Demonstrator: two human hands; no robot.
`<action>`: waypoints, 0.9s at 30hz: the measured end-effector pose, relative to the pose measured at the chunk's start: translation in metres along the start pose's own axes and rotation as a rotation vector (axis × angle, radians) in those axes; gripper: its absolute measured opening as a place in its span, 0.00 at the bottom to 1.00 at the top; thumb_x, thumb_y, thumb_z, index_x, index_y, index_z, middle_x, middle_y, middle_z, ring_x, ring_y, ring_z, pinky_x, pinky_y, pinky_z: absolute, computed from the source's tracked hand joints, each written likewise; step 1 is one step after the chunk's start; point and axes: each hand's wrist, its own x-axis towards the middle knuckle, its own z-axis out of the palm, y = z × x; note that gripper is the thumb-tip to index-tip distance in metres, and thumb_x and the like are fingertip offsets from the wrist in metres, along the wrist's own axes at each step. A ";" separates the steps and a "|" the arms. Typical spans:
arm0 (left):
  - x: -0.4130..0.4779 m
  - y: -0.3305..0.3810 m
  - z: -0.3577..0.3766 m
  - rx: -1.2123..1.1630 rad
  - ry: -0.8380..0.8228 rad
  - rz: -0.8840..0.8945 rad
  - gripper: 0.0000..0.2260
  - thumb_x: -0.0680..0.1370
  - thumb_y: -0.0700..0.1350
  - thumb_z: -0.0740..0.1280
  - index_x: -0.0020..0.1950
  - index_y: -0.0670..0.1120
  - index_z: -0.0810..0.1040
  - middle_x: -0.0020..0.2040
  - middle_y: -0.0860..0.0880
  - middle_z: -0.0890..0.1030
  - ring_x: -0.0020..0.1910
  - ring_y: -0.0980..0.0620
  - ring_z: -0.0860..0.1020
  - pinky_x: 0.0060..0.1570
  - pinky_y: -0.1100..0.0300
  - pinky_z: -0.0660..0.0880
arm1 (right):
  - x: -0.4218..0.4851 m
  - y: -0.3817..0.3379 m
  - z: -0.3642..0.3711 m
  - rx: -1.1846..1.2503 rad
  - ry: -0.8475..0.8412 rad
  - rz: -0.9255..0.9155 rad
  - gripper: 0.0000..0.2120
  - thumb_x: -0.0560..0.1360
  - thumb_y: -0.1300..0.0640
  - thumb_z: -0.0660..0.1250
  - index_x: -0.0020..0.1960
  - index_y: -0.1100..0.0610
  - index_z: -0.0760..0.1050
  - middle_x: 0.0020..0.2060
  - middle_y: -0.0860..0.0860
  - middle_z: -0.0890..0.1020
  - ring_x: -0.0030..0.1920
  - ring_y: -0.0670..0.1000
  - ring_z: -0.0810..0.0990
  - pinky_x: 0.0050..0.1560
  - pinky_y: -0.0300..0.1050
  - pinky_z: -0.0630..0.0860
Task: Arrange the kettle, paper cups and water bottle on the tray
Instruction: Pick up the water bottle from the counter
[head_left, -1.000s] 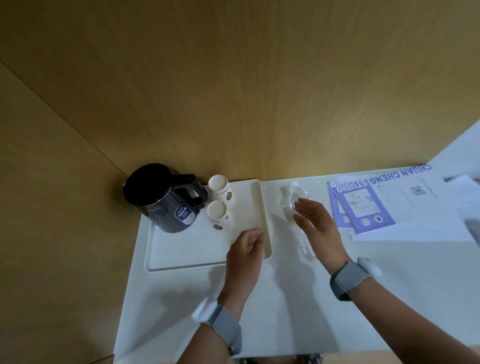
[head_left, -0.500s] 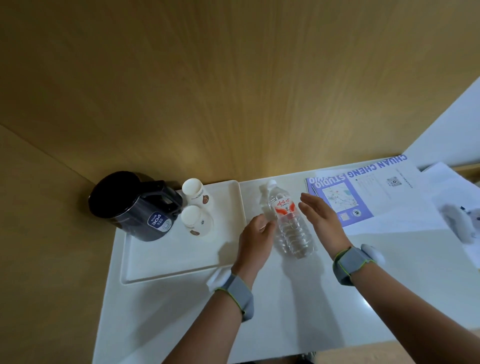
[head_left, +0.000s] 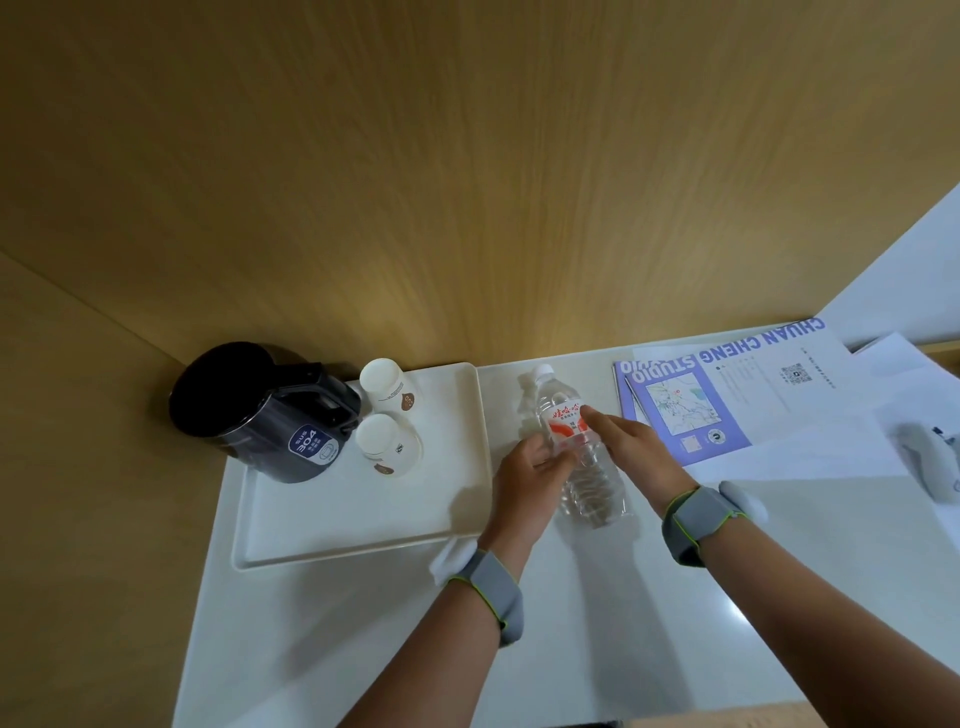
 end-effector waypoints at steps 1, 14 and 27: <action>-0.001 0.001 0.002 -0.009 -0.001 0.006 0.12 0.77 0.55 0.74 0.57 0.52 0.86 0.48 0.59 0.88 0.48 0.63 0.85 0.47 0.68 0.78 | 0.000 -0.002 0.000 -0.011 -0.011 0.003 0.20 0.82 0.41 0.64 0.49 0.56 0.85 0.47 0.54 0.87 0.49 0.51 0.83 0.58 0.50 0.75; -0.011 -0.011 0.012 -0.054 0.114 0.005 0.19 0.76 0.49 0.75 0.66 0.50 0.80 0.60 0.53 0.84 0.59 0.55 0.84 0.61 0.55 0.81 | -0.015 0.011 0.013 -0.018 0.002 -0.097 0.18 0.78 0.37 0.69 0.52 0.51 0.84 0.51 0.52 0.87 0.57 0.54 0.84 0.66 0.54 0.78; -0.024 -0.008 -0.002 -0.083 0.215 0.126 0.21 0.77 0.38 0.69 0.68 0.54 0.78 0.62 0.52 0.79 0.60 0.59 0.80 0.63 0.55 0.79 | -0.042 0.004 0.026 0.114 0.029 -0.203 0.27 0.79 0.38 0.67 0.75 0.46 0.74 0.69 0.44 0.78 0.68 0.42 0.77 0.69 0.43 0.71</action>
